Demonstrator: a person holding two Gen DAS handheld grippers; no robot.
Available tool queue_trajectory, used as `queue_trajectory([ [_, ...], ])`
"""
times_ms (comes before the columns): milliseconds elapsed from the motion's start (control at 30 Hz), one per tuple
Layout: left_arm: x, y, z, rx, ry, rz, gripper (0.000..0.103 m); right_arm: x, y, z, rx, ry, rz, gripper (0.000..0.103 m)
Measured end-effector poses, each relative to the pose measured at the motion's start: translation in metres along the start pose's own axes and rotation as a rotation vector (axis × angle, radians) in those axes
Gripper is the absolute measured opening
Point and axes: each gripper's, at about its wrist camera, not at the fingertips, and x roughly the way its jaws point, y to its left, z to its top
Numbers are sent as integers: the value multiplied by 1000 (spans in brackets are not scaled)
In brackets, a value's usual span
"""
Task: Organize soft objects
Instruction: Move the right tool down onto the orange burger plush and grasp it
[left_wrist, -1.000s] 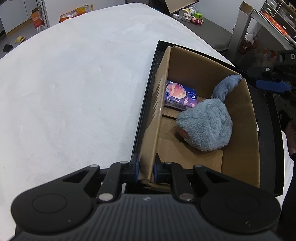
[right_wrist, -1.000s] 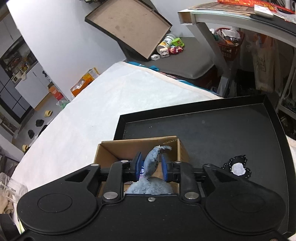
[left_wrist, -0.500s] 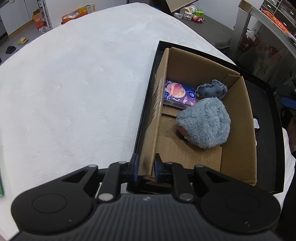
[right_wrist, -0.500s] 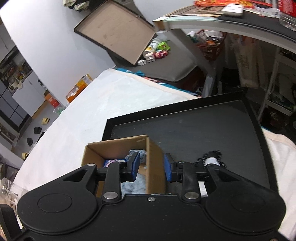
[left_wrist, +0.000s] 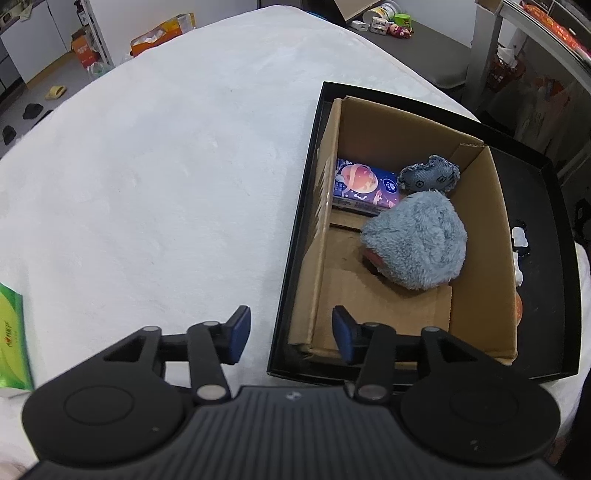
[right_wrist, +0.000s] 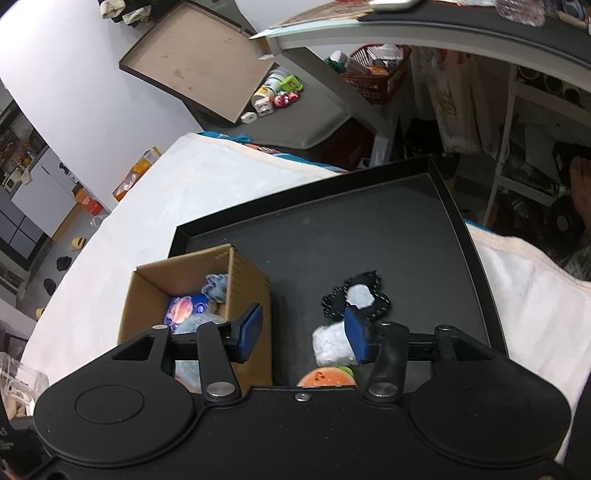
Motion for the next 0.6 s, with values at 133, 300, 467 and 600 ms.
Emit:
queue_trajectory([
  [133,-4,-1,2,16,-2,20,60,1,-10,-2,5,9,-3,59],
  [300,-6,-5,5,27,-2,31,70,6,-20,-9,11,23,10,67],
  [467,-7,-10,7,42,-9,55,71,15,-28,-18,19,39,21,74],
  [600,-5,-14,8,51,-9,68,71,23,-35,-25,22,48,38,79],
])
